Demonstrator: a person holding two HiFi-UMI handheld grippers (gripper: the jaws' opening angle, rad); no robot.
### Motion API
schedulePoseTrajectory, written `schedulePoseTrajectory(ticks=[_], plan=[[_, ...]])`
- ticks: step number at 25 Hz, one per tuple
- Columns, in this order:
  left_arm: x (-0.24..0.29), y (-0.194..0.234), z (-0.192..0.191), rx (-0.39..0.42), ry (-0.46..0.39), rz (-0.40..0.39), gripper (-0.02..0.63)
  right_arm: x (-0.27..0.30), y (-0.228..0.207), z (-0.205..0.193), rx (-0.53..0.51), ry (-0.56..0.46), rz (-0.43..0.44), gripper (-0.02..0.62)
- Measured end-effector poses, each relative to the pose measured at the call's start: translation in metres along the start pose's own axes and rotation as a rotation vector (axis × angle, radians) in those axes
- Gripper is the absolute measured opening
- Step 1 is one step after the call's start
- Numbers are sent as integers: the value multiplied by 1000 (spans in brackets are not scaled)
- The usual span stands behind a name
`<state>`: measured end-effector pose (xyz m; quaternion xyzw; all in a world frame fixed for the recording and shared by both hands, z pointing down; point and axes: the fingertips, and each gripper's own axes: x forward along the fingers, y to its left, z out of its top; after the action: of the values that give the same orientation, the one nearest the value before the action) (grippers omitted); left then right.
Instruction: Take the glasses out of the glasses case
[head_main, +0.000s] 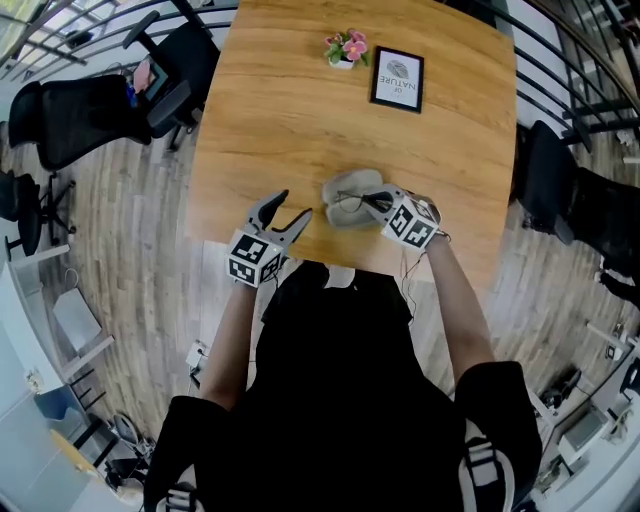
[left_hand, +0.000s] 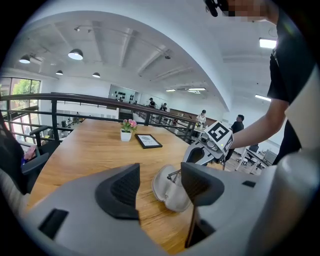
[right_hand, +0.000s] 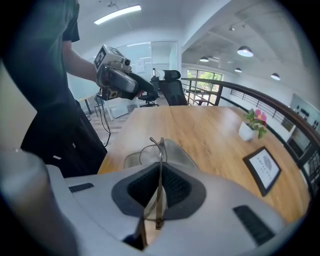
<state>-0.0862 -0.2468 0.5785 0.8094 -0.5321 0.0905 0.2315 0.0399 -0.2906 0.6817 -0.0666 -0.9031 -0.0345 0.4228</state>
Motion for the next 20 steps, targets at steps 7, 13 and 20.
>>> schedulePoseTrajectory(ticks=[7, 13, 20], plan=[[-1, 2, 11, 46, -11, -51, 262, -9, -3, 8, 77, -31, -92, 23], [-5, 0, 15, 80, -18, -90, 262, -16, 1, 21, 142, -107, -147, 23], [-10, -2, 21, 121, -31, -134, 262, -28, 2, 29, 186, -138, -233, 25]])
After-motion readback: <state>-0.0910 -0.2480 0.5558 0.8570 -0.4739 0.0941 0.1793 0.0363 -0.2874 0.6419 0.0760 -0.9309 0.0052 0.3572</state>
